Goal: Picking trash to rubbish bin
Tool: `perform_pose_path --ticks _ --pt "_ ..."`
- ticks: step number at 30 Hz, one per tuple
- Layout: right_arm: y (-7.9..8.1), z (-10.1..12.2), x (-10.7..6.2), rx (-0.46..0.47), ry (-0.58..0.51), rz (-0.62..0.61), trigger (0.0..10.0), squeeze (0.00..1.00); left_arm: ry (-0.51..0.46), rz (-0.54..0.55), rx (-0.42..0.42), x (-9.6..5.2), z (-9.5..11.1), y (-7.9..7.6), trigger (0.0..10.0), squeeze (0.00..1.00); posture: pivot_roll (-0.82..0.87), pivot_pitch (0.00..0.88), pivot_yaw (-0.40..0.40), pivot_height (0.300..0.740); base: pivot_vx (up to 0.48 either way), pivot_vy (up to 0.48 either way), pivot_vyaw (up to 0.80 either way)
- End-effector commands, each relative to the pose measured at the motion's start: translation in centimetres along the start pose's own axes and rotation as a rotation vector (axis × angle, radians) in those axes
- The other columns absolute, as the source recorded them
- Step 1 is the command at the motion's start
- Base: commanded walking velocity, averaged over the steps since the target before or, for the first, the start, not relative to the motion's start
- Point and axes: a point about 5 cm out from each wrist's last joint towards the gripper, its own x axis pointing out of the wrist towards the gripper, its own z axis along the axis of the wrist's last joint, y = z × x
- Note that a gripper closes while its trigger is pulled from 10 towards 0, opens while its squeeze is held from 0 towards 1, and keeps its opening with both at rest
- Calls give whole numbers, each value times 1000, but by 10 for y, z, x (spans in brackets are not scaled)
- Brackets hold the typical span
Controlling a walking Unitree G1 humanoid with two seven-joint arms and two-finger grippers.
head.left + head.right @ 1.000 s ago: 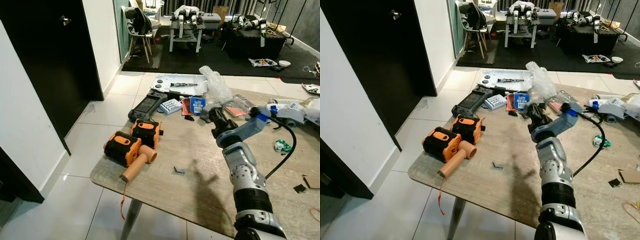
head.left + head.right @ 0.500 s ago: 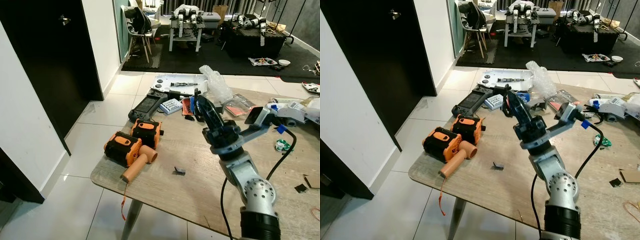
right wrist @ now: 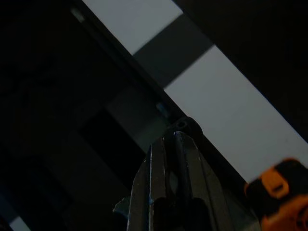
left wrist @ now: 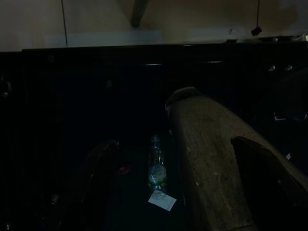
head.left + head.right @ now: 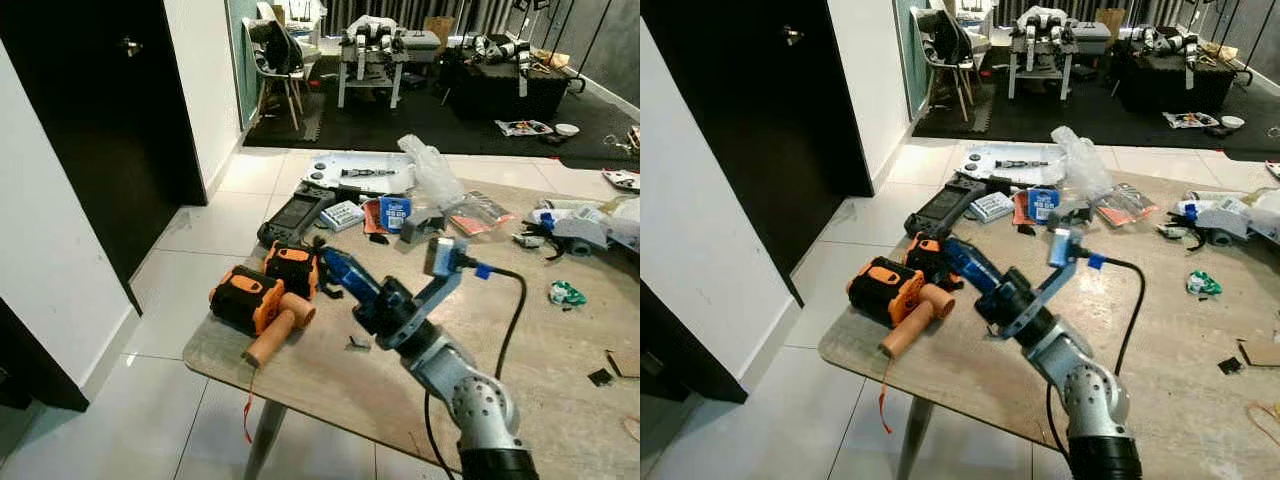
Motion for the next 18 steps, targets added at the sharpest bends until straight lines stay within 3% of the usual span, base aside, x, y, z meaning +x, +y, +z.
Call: perform_pose_path --ticks 1,11,18 --pt "-1 -9 -2 6 36 -8 10000 0 93 -14 -28 -2 -25 -7 10000 0 -112 122 35 740 -315 0 0" --pt "-4 -19 0 -12 79 -51 10000 0 99 -12 -23 -3 -26 -6 10000 0 -108 124 35 740 -320 0 0" --pt "-16 -24 -2 -68 115 -142 10000 0 101 -11 -22 -3 -27 -7 10000 0 -108 118 22 740 -326 0 0"
